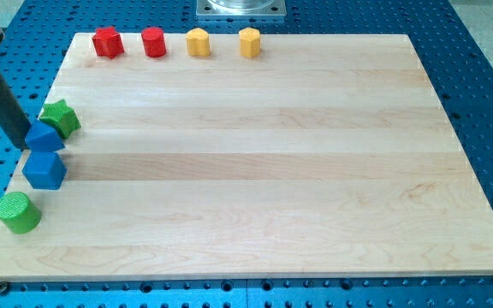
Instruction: Move the green star along with the triangle into the blue cube
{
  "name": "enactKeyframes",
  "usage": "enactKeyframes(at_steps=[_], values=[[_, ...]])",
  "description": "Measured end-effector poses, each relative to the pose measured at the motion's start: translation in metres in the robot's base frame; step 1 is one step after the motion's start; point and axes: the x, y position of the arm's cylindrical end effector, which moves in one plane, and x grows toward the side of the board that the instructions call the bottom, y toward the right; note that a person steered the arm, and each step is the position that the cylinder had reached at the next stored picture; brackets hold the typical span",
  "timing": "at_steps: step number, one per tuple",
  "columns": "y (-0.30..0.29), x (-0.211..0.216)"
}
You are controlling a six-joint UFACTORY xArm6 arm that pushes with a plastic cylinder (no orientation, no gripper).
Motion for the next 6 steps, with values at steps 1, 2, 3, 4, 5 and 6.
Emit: enactKeyframes(at_steps=[1,2,3,4,5,6], values=[[0.012,0.0],[0.012,0.0],[-0.008,0.0],[-0.01,-0.018],[-0.01,-0.035],[0.006,-0.036]])
